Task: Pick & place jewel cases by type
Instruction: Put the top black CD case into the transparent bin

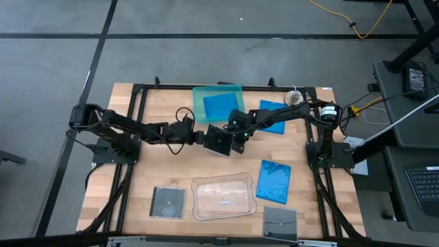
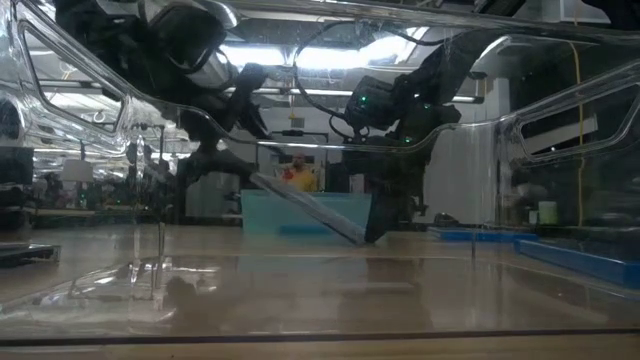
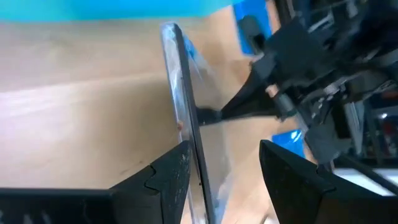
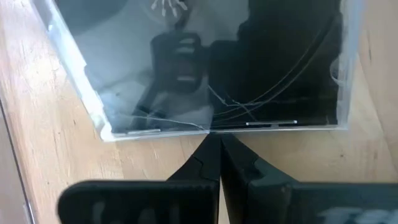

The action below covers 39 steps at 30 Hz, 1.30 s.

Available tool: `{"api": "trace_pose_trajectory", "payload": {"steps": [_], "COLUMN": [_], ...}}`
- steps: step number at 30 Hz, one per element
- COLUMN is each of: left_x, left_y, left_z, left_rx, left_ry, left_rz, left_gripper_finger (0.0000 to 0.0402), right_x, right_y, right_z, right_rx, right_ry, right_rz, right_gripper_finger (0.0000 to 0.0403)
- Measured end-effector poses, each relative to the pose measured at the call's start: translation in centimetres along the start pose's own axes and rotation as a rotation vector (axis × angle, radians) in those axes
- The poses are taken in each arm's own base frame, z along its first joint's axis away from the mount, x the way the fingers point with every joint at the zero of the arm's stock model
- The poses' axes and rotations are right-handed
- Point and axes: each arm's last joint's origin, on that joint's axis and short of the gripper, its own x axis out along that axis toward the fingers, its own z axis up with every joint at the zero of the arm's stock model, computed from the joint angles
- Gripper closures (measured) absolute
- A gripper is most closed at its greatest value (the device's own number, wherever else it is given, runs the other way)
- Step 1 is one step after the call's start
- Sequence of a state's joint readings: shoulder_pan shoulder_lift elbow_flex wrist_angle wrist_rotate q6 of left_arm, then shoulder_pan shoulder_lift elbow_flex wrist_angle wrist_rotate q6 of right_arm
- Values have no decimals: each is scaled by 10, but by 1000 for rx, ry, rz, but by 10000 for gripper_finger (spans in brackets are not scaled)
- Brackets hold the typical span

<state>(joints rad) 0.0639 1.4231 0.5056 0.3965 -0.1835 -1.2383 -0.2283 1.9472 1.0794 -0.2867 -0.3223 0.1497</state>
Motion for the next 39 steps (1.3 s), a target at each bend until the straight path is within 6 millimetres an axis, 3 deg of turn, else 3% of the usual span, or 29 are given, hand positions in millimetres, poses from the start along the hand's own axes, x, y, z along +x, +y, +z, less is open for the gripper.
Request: {"api": "trace_pose_trajectory", "payload": {"steps": [13, 25, 29, 39], "left_x": [3, 18, 20, 20], "left_y": [-26, 3, -1, -14], "left_z": [16, 7, 6, 12], "left_rx": [53, 24, 42, 130], "left_ry": [7, 117, 190, 170], "left_rz": [-97, 88, 104, 108], "left_gripper_finger": [220, 219, 219, 219], "right_x": [0, -1, -1, -1], "right_y": [0, 0, -1, -1], "right_z": [0, -2, -3, -4], "right_rx": [0, 7, 7, -14], "right_ry": [-1, 27, 34, 37], "right_rz": [-4, -5, -5, -6], "right_gripper_finger": [398, 398, 398, 398]}}
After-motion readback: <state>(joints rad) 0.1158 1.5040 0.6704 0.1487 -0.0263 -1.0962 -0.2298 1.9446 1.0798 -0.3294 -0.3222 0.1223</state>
